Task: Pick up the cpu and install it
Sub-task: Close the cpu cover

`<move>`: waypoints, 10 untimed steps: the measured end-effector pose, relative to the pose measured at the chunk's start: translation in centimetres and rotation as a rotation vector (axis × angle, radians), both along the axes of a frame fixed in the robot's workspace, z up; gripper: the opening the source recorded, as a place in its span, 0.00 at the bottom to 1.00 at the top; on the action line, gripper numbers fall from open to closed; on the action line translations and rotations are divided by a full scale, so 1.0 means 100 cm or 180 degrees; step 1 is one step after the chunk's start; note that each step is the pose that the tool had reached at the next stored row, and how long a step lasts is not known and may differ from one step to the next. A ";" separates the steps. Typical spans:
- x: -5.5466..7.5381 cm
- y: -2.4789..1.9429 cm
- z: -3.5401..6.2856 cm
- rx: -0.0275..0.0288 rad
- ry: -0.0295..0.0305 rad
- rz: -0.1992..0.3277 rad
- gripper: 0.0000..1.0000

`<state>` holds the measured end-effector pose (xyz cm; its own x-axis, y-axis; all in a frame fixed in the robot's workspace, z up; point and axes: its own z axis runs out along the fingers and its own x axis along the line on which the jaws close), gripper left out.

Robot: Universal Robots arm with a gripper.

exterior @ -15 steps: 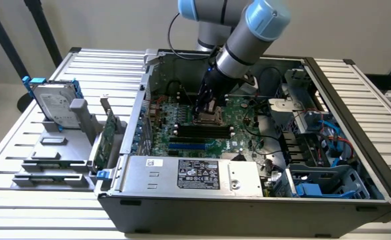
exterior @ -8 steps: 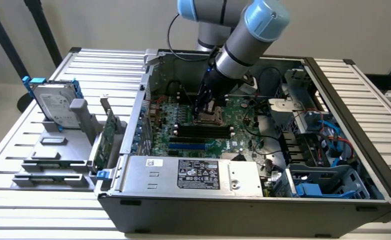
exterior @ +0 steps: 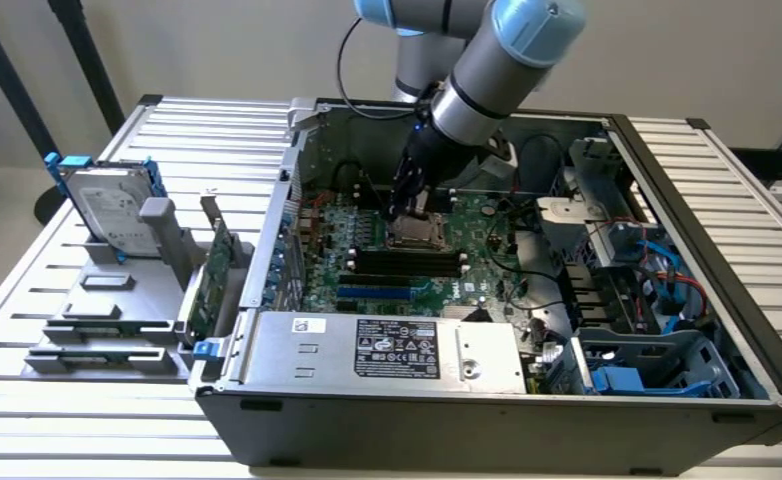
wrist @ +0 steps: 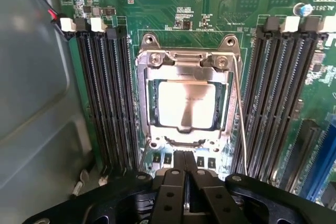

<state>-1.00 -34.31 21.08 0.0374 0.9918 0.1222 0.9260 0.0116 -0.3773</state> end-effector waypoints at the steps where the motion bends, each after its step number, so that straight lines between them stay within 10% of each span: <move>1: -0.001 -0.0009 0.0017 0.0003 0.0000 0.0000 0.11; 10: -0.021 -0.0106 0.0138 0.0016 0.0000 0.0001 0.11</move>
<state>-3.14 -35.36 22.46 0.0372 0.9912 0.1273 0.9260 0.0137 -0.3773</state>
